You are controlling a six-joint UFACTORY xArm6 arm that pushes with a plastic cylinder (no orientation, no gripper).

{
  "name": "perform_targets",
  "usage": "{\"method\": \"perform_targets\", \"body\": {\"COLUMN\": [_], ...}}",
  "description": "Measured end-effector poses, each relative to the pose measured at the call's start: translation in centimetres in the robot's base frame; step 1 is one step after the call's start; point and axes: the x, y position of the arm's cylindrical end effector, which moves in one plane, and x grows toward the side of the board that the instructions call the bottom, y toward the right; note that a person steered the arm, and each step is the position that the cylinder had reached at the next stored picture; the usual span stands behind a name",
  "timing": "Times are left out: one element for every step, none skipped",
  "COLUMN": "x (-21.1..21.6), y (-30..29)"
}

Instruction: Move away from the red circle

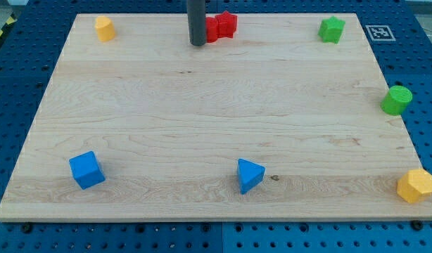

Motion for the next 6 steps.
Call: {"method": "perform_targets", "body": {"x": [1.6, 3.7, 4.9, 8.6, 14.7, 21.1], "y": [0.0, 2.6, 9.8, 15.7, 18.1, 20.8]}}
